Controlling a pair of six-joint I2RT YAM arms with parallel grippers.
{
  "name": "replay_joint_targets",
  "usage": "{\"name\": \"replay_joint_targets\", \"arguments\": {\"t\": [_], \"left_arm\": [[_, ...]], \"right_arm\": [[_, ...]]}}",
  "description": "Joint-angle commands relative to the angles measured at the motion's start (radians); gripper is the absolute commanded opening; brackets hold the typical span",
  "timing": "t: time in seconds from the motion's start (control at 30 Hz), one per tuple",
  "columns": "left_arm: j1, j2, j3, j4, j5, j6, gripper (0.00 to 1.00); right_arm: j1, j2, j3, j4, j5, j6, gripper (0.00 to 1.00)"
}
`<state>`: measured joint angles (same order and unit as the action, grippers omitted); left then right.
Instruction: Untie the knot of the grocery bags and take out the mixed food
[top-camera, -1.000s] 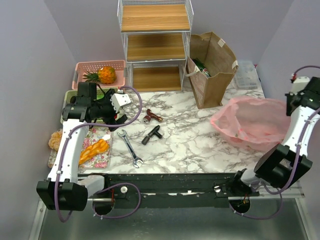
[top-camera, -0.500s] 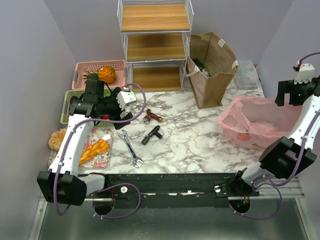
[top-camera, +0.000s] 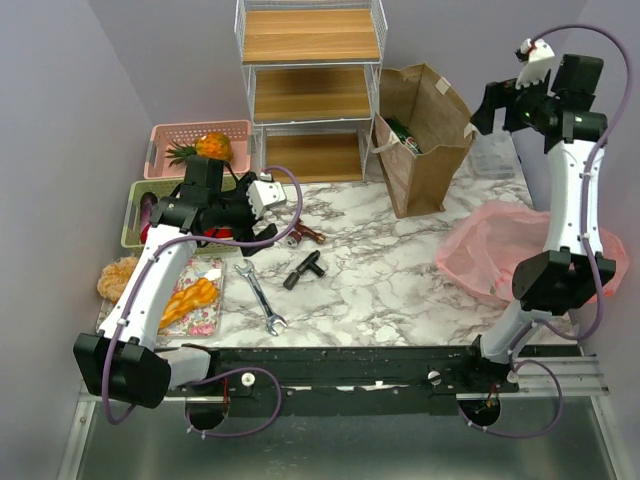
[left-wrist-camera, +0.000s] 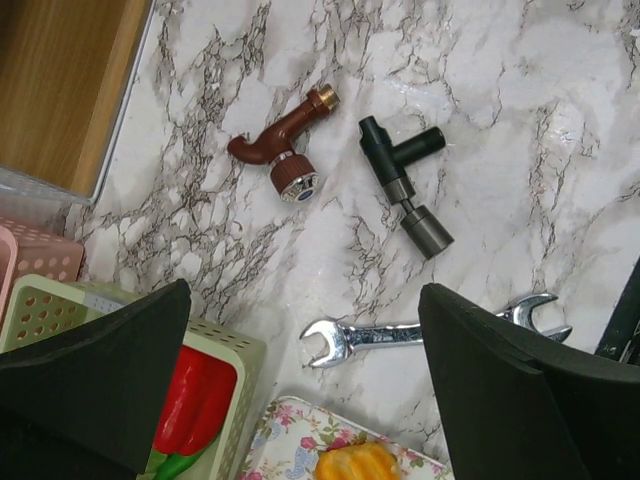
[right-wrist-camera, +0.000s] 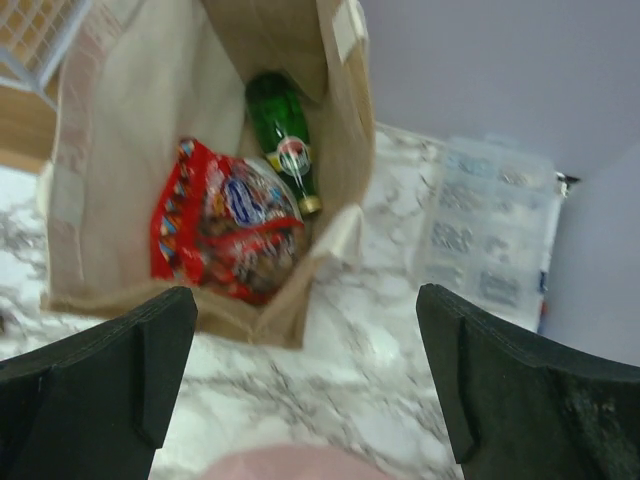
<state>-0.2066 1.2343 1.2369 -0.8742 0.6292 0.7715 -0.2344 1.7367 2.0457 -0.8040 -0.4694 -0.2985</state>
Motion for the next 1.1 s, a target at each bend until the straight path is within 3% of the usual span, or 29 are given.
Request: {"name": "replay_joint_targets", "arguments": {"t": [0.0, 0.27, 0.47, 0.53, 0.7, 1.07], "left_arm": [[-0.031, -0.018, 0.003, 0.055, 0.011, -0.024, 0.98], [-0.084, -0.016, -0.005, 0.086, 0.006, -0.046, 0.98], [-0.109, 0.008, 0.031, 0.109, 0.007, -0.058, 0.98], [-0.122, 0.034, 0.069, 0.108, 0.011, -0.063, 0.98], [-0.165, 0.125, 0.207, 0.081, 0.027, -0.074, 0.98], [-0.376, 0.368, 0.597, 0.066, 0.048, -0.112, 0.96]], "right_arm": [[0.05, 0.101, 0.089, 0.162, 0.112, 0.179, 1.0], [0.114, 0.342, 0.296, 0.152, 0.179, 0.259, 0.99], [0.143, 0.35, 0.174, 0.153, 0.189, 0.225, 0.87], [0.144, 0.345, 0.146, 0.135, 0.182, 0.225, 0.69], [0.143, 0.252, 0.049, 0.078, 0.13, 0.205, 0.04], [0.143, -0.086, -0.314, 0.019, 0.101, 0.144, 0.01]]}}
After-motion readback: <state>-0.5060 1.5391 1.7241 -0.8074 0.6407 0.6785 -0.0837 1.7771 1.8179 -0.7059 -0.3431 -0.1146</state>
